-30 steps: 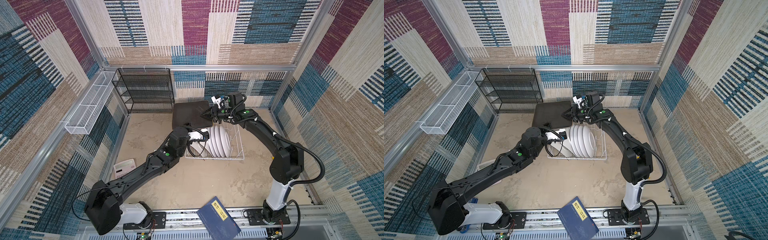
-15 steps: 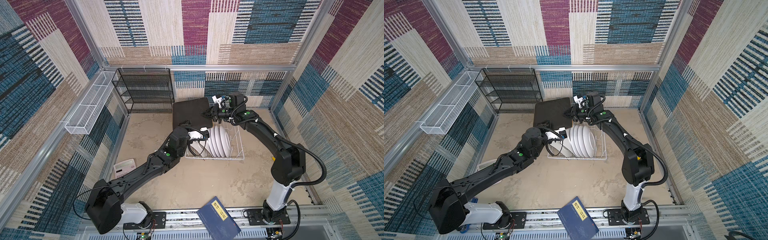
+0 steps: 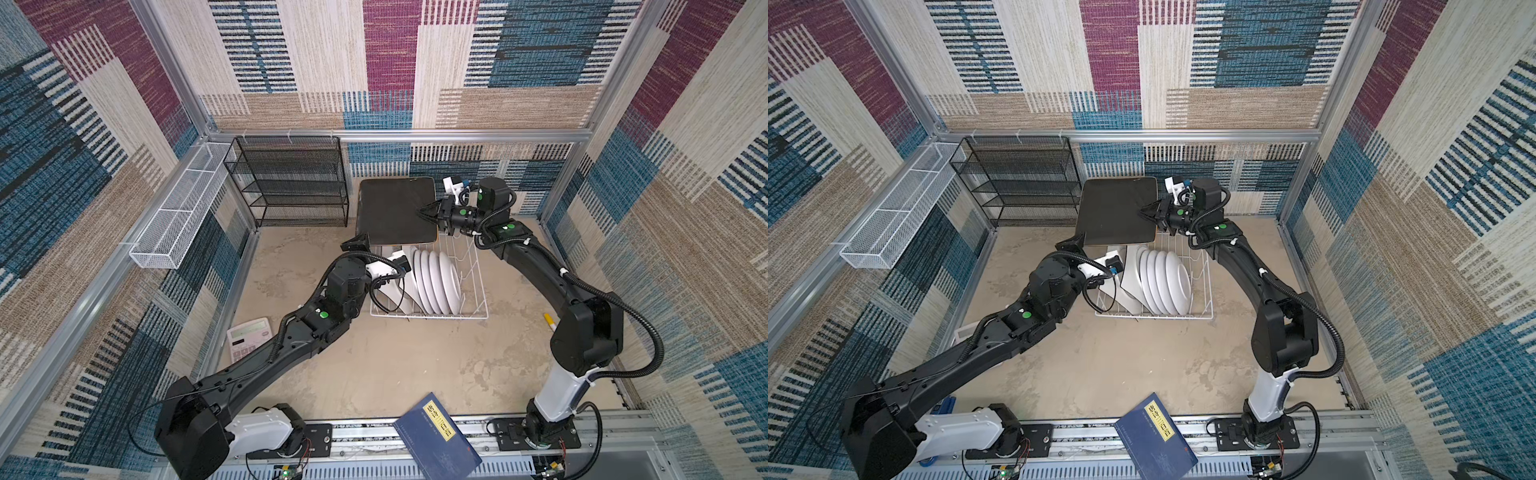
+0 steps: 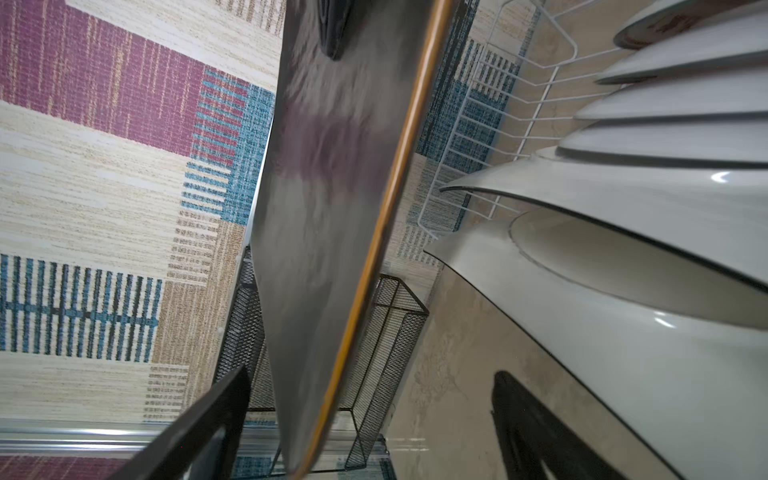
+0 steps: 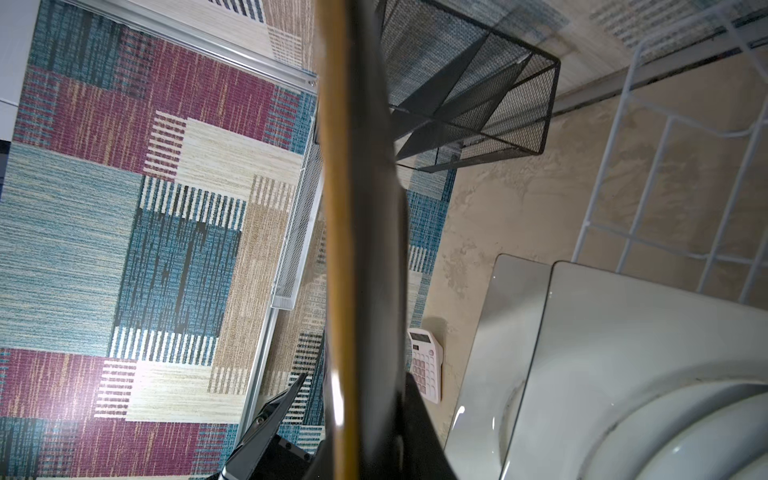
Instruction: Unload the plates from the dish rack
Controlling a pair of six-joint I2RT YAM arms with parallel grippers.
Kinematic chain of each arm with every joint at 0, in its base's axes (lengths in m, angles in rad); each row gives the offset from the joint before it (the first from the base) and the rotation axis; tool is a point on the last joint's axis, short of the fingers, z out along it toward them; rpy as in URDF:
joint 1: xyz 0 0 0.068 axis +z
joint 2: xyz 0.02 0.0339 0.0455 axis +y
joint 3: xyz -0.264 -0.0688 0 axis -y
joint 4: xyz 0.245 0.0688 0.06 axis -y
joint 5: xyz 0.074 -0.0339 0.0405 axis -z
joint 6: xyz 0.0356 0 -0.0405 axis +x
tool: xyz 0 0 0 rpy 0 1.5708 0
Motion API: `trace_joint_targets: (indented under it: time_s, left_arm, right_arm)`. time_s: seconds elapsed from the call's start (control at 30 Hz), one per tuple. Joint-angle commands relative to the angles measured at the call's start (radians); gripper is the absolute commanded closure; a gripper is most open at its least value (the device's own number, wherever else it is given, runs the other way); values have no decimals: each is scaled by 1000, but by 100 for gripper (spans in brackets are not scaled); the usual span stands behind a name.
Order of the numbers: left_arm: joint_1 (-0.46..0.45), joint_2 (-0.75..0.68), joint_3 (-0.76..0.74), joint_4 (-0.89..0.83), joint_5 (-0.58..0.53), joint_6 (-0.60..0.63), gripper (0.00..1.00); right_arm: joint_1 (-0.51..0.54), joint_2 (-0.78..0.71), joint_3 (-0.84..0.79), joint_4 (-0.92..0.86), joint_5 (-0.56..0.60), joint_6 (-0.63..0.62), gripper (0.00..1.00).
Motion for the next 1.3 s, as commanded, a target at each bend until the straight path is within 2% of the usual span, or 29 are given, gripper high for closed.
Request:
trace_joint_targets:
  time_s: [0.0, 0.27, 0.43, 0.6, 0.83, 1.0, 1.07, 1.27]
  left_arm:
    - [3, -46, 50, -124, 87, -220, 6]
    - [71, -86, 223, -312, 245, -617, 3]
    - [224, -71, 346, -412, 460, -885, 3]
    - [370, -24, 426, -442, 667, -1121, 2]
    - [489, 150, 588, -590, 901, -1348, 4]
    - [540, 228, 589, -525, 1083, -1504, 6]
    - [551, 258, 589, -507, 1113, -1548, 6]
    - [561, 366, 620, -496, 1255, -1621, 8]
  right_arm:
    - [-24, -30, -11, 170, 27, 43, 100]
    - [-48, -39, -55, 160, 23, 7, 100]
    - [-51, -59, -68, 125, 24, -41, 100]
    - [-51, -75, -94, 129, 19, -51, 100]
    - [-50, -79, -104, 129, -4, -84, 100]
    - [-51, -82, -112, 130, -15, -105, 100]
    - [-52, -82, -113, 131, -18, -108, 100]
    - [-51, -66, -117, 150, -47, -110, 100]
